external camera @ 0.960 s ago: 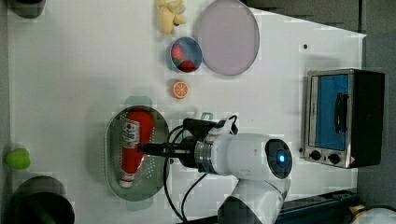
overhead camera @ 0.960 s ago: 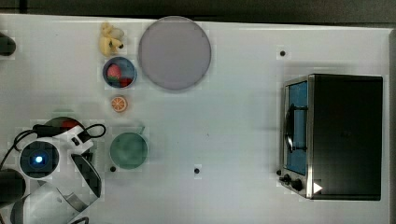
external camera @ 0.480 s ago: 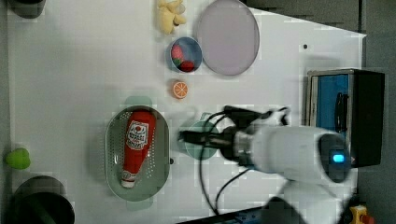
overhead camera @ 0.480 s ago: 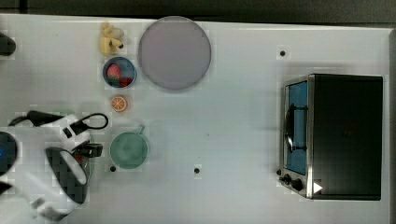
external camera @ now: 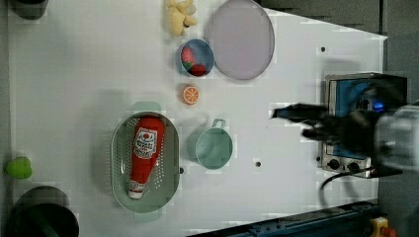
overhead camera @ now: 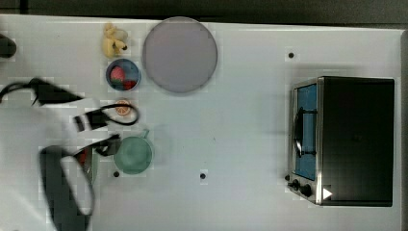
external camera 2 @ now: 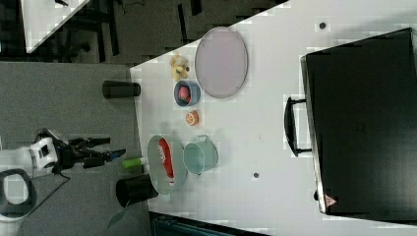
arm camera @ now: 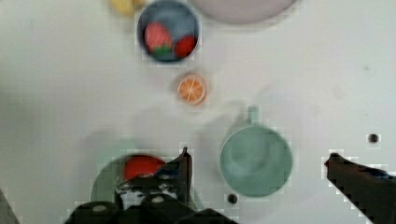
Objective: Pick Ketchup from the table and place it in strainer.
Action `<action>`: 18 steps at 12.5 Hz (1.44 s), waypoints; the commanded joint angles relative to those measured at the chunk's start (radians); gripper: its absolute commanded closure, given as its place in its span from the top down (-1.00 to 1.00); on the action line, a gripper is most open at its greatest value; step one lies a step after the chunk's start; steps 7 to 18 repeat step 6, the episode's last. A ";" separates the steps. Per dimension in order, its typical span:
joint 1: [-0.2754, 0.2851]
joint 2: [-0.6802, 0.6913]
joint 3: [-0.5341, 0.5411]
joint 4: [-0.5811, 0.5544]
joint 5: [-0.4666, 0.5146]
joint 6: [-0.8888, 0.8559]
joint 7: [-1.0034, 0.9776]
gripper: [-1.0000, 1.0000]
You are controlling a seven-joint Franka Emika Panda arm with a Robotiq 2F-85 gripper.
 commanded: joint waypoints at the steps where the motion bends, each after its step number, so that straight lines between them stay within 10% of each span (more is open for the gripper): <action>1: -0.069 0.002 -0.175 0.035 0.011 -0.107 -0.080 1.00; 6: -0.072 -0.044 -0.418 0.046 0.003 -0.124 -0.134 1.00; 18: -0.072 -0.044 -0.418 0.046 0.003 -0.124 -0.134 1.00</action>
